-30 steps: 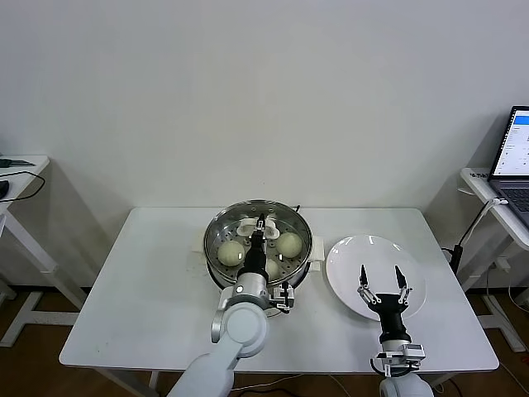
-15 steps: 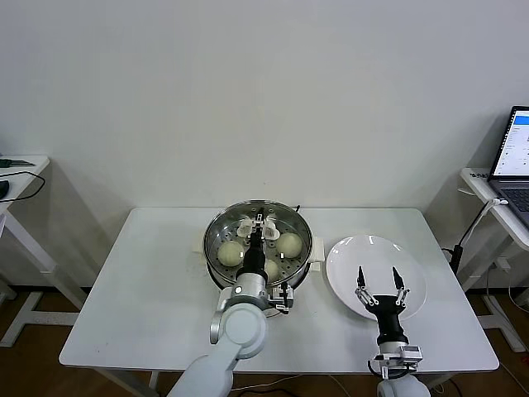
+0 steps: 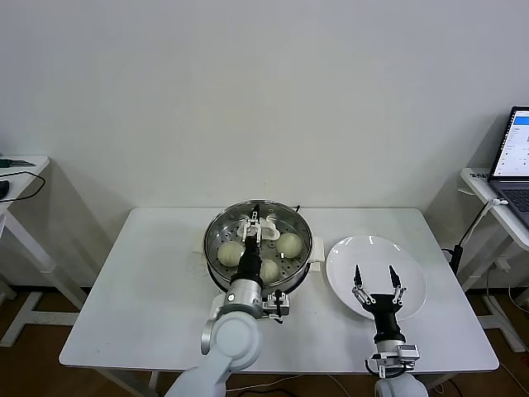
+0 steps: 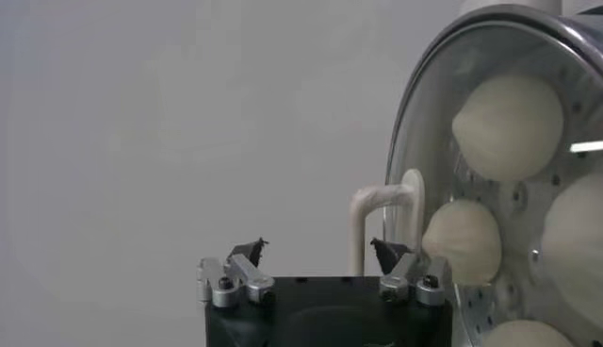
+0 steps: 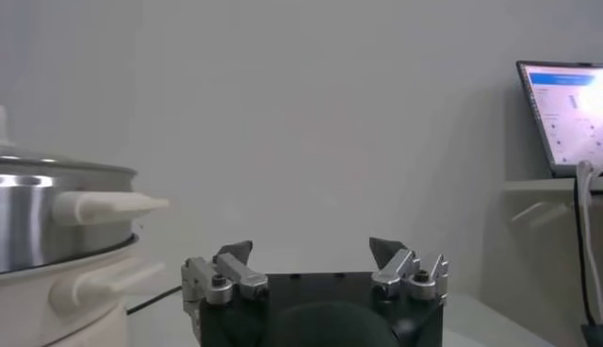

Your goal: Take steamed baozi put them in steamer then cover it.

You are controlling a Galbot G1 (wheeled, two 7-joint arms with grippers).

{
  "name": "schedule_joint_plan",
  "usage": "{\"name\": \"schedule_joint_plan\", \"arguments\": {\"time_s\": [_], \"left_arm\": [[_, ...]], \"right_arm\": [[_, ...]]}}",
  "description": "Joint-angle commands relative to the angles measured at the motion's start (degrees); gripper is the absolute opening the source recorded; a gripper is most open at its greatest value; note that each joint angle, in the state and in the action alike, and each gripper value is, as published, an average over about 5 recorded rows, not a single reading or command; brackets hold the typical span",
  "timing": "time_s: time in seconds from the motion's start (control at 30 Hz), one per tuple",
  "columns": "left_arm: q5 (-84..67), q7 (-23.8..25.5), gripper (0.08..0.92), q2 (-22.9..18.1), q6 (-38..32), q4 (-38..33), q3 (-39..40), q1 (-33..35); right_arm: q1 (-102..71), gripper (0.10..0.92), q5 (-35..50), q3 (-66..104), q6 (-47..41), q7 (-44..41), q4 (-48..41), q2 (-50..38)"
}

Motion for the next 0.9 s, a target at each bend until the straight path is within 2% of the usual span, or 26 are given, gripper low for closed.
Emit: {"name": "schedule_joint_plan", "arguments": {"time_s": [0.03, 0.27, 0.4, 0.47, 0.57, 0.67, 0.77, 0.9], "left_arm": [[-3.3, -0.2, 0.823, 4.0, 0.0, -8.5, -0.7, 3.9], [-10.7, -2.8, 0.823, 7.8, -1.2, -17.9, -6.1, 10.1], [-21.5, -9.1, 0.823, 9.4, -5.6, -21.5, -14.5, 17.2], [-30.0, -14.0, 0.822, 9.6, -10.1, -21.2, -19.0, 20.4], [-46.1, -21.4, 0.822, 8.4, -20.7, -18.6, -25.2, 23.7], [-61.8, -26.1, 0.823, 6.1, -30.8, -15.4, -31.2, 25.9], [-74.4, -25.7, 0.823, 4.5, -38.2, -12.5, -37.7, 27.8], [-82.3, -19.3, 0.823, 4.2, -46.8, -7.9, -42.9, 29.2]], "right_arm": [[0.0, 0.823, -0.2, 0.1, -0.2, -0.5, 0.2, -0.2], [-0.4, 0.823, 0.1, -1.6, -5.5, 3.2, 2.5, -1.0], [-0.4, 0.823, 1.9, -1.9, -7.3, 3.0, 3.3, -1.1], [-0.4, 0.823, 3.1, -1.8, -7.7, 2.5, 3.6, -1.1], [-0.4, 0.823, 4.1, -1.9, -7.0, 2.2, 3.6, -1.1], [-0.5, 0.823, 4.5, -2.1, -6.8, 2.3, 3.7, -1.1], [-0.9, 0.823, 4.5, -2.3, -6.9, 2.6, 3.7, -1.2], [-1.2, 0.823, 4.4, -2.5, -6.8, 2.8, 3.7, -1.3]]}}
